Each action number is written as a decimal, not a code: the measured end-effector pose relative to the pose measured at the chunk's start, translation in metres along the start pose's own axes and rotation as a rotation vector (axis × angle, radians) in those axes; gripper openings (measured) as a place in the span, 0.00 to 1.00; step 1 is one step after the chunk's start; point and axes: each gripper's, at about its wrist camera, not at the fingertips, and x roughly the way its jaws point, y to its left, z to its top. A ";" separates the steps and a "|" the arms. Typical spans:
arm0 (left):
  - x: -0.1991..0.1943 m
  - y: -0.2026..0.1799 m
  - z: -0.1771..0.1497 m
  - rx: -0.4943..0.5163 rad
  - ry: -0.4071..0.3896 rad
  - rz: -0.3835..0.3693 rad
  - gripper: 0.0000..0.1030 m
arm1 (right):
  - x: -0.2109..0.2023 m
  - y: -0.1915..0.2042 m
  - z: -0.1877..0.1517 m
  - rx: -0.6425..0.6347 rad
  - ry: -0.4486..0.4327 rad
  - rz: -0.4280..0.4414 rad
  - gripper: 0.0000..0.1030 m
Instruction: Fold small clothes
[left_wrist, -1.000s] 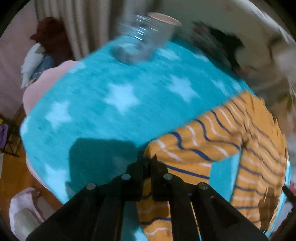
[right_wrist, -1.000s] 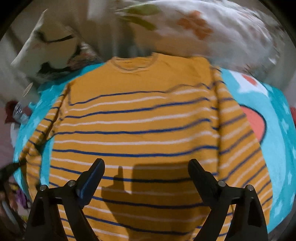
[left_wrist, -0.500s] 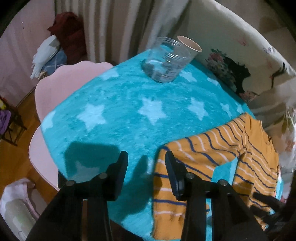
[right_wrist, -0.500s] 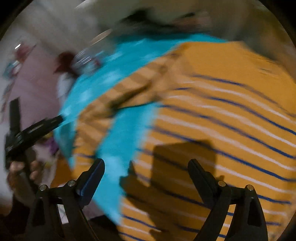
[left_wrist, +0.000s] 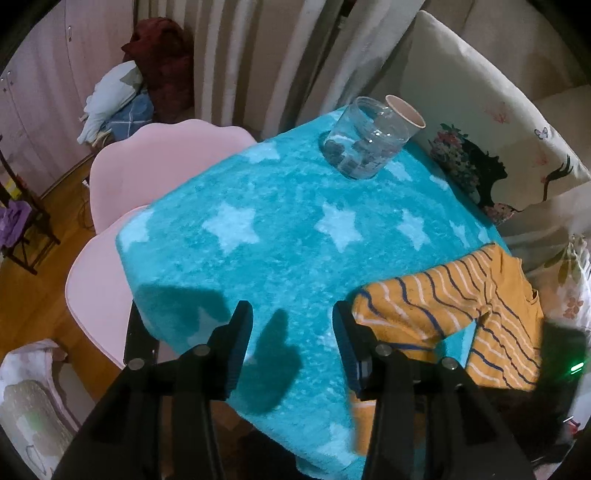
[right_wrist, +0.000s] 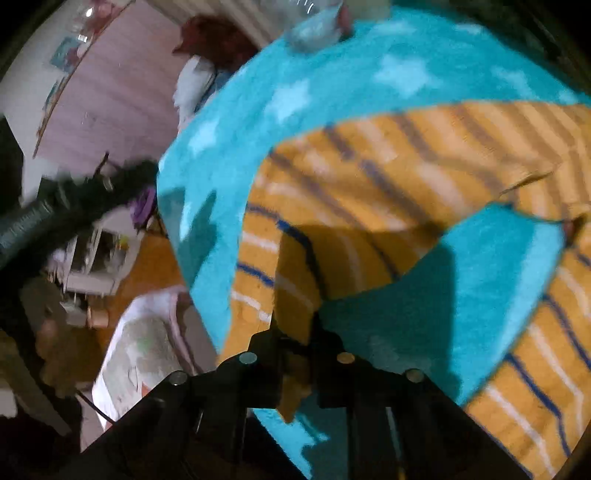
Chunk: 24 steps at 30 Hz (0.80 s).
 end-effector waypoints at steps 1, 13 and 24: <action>0.000 -0.002 0.001 0.004 -0.003 -0.002 0.42 | -0.015 -0.003 0.002 0.001 -0.028 -0.011 0.10; -0.024 -0.065 -0.015 0.098 -0.067 -0.040 0.42 | -0.242 -0.180 -0.065 0.273 -0.260 -0.402 0.09; -0.015 -0.158 -0.073 0.290 0.006 -0.047 0.59 | -0.281 -0.304 -0.129 0.453 -0.276 -0.683 0.55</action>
